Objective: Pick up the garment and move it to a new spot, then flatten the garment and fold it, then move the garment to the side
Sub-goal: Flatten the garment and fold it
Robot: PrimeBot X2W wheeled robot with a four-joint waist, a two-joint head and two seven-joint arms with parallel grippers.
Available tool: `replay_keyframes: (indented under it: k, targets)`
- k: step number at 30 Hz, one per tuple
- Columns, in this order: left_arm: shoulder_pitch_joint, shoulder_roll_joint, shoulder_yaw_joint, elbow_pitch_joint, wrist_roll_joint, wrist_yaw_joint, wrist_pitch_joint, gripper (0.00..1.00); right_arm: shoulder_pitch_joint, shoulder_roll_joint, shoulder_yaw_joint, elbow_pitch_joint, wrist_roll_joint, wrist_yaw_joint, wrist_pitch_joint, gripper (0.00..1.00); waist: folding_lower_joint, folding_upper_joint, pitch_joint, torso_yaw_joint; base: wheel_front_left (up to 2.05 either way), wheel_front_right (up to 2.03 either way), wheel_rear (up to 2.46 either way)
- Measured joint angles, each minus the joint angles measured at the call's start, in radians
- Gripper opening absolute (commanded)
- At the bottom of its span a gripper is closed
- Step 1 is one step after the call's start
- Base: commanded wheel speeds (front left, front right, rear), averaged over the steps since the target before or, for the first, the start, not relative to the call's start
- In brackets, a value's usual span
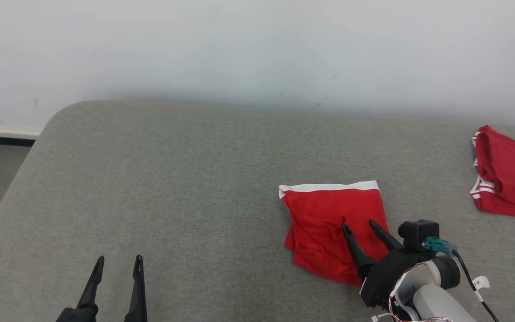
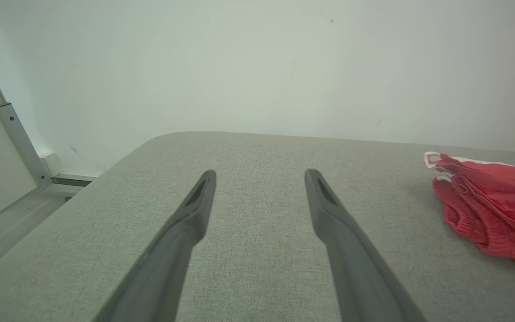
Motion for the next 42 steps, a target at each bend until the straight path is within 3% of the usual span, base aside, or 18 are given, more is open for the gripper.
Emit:
replay_keyframes:
  k: [1, 5, 12, 25, 33, 34, 35, 42]
  targets:
    - [0.0, 0.0, 0.0, 0.0, 0.0, 0.0, 0.0, 1.0, -0.005, -0.001, 0.005, 0.017, 0.0, 0.0, -0.002, 0.91, 0.0, 0.0, 0.003, 0.007, 0.0, 0.0, 0.0]
    - [-0.001, 0.0, 0.001, 0.0, -0.002, 0.0, 0.0, 1.0, -0.034, 0.003, 0.034, 0.071, 0.012, 0.0, -0.01, 0.0, 0.0, 0.0, 0.017, 0.028, 0.0, 0.0, 0.0]
    - [-0.003, 0.0, 0.005, 0.001, -0.003, 0.0, 0.0, 1.0, -0.063, 0.013, 0.086, 0.087, 0.039, 0.0, -0.057, 0.0, 0.0, 0.0, 0.021, 0.04, 0.0, 0.0, 0.0]
    - [0.009, 0.0, 0.002, -0.004, -0.013, 0.0, 0.0, 1.0, 0.098, 0.009, 0.156, -0.151, 0.149, 0.0, -0.024, 0.0, 0.0, 0.0, 0.015, -0.003, 0.0, 0.0, 0.0]
    - [0.004, 0.0, 0.001, -0.004, -0.013, 0.0, 0.0, 1.0, 0.161, 0.037, 0.16, -0.185, 0.148, 0.0, -0.003, 0.02, 0.0, 0.0, 0.021, -0.012, 0.0, 0.0, 0.0]
    - [0.004, 0.0, 0.001, -0.004, -0.013, 0.0, 0.0, 1.0, 0.167, 0.041, 0.164, -0.19, 0.146, 0.0, -0.003, 0.74, 0.0, 0.0, 0.021, -0.012, 0.0, 0.0, 0.0]
    - [0.004, 0.0, 0.001, -0.003, -0.013, 0.0, 0.0, 1.0, 0.174, 0.043, 0.17, -0.196, 0.146, 0.0, -0.003, 1.0, 0.0, 0.0, 0.02, -0.012, 0.0, 0.0, 0.0]
    - [0.007, 0.0, 0.004, -0.003, -0.01, 0.0, 0.0, 1.0, 0.203, 0.034, 0.171, -0.241, 0.129, 0.0, -0.063, 1.0, 0.0, 0.0, 0.006, -0.017, 0.0, 0.0, 0.0]
